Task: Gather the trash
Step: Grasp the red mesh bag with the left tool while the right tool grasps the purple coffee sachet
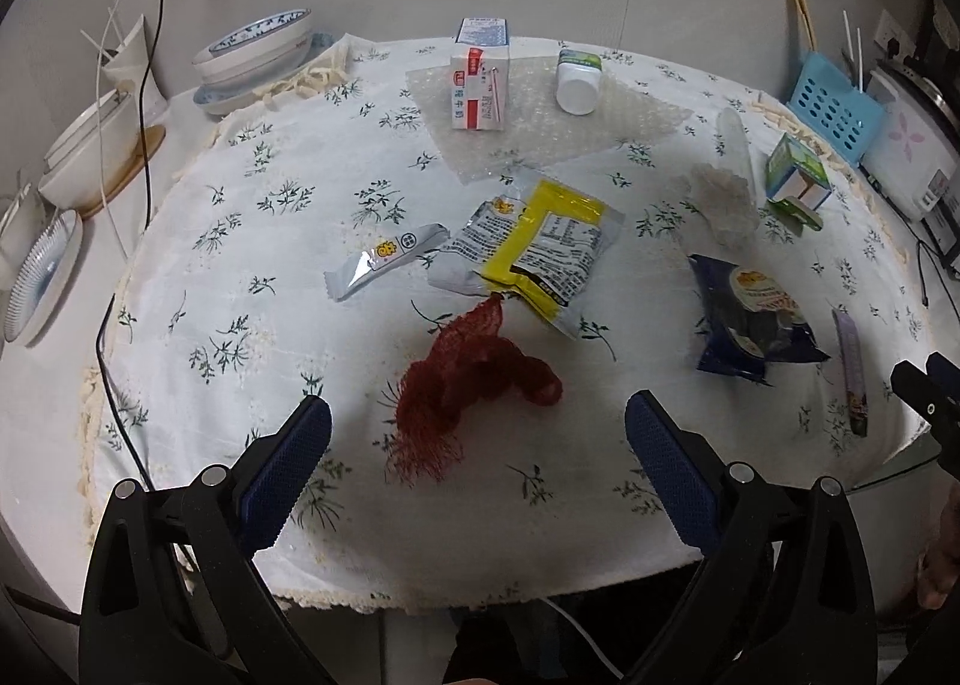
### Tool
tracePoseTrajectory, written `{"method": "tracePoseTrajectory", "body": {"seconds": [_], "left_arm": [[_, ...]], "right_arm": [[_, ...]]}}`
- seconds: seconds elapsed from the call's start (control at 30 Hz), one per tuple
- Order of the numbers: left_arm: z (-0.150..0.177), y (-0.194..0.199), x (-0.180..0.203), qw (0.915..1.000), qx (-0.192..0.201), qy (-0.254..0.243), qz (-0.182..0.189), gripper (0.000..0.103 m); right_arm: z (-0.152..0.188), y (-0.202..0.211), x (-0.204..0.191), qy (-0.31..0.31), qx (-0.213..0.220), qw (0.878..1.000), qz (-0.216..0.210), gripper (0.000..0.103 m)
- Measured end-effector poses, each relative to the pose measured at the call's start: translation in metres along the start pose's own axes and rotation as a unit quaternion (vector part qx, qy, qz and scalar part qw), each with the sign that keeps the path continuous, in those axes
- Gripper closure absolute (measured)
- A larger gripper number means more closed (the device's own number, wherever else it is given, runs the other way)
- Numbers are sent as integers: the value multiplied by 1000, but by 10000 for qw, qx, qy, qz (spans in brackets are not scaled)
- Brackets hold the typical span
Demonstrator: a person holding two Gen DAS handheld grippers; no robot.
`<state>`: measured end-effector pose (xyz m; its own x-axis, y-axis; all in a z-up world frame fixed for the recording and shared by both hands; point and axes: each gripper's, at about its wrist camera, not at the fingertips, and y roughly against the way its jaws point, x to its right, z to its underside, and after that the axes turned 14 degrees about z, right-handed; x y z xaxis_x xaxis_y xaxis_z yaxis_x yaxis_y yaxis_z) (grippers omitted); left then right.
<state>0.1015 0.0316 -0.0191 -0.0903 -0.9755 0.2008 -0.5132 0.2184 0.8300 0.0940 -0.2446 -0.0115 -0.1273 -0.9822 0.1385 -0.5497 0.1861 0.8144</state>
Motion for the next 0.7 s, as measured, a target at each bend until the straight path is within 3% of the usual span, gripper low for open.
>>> {"method": "tracePoseTrajectory", "body": {"seconds": [0.43,0.7], "left_arm": [[-14,-47,-25,9986,-494,34,187,15],[-14,-47,-19,9977,-599,0,302,31]], "right_arm": [[-15,-48,-24,-191,-532,9984,20,33],[-15,-56,-21,-365,-658,9970,191,50]]}}
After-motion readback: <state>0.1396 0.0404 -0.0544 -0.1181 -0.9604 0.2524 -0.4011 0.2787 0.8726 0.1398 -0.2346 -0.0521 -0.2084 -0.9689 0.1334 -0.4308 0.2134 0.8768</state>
